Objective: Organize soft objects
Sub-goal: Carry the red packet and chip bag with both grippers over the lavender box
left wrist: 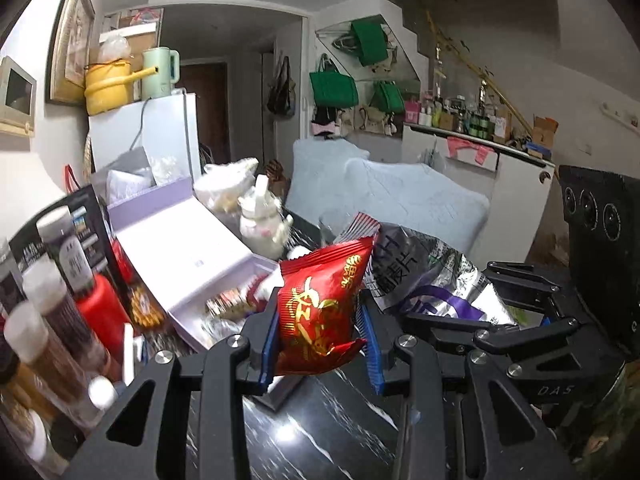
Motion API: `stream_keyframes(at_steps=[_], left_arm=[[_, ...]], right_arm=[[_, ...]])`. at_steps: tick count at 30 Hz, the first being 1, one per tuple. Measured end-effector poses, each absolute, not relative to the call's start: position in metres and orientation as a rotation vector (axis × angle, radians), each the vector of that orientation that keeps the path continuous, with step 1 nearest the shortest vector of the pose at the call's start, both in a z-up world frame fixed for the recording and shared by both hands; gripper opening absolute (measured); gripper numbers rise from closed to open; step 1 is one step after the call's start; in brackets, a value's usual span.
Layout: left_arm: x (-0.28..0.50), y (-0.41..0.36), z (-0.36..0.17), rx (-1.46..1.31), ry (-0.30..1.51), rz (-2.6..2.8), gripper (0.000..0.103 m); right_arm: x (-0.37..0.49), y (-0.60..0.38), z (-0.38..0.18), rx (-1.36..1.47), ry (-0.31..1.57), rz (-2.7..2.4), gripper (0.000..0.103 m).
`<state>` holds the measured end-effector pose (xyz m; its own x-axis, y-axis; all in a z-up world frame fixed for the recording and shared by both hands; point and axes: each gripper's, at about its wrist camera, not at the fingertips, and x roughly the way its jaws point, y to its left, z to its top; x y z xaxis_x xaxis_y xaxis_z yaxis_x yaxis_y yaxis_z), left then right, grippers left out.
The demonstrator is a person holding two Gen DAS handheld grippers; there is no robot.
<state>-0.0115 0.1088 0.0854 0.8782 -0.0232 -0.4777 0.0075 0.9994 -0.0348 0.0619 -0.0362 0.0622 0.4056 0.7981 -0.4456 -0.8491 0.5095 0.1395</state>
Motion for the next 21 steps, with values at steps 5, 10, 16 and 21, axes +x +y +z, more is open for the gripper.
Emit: stream_keyframes(at_steps=[5, 10, 16, 21], left_arm=[[0.012, 0.130, 0.103, -0.025, 0.456, 0.022, 0.035], [0.041, 0.153, 0.110, -0.032, 0.446, 0.067, 0.035], [0.079, 0.183, 0.112, -0.045, 0.453, 0.126, 0.035], [0.112, 0.204, 0.108, -0.063, 0.485, 0.168, 0.035]], right_arm=[[0.087, -0.011, 0.076, -0.140, 0.468, 1.018, 0.039], [0.118, 0.011, 0.088, -0.151, 0.455, 1.001, 0.039], [0.155, 0.037, 0.098, -0.166, 0.451, 0.979, 0.039], [0.187, 0.059, 0.099, -0.175, 0.474, 0.966, 0.039]])
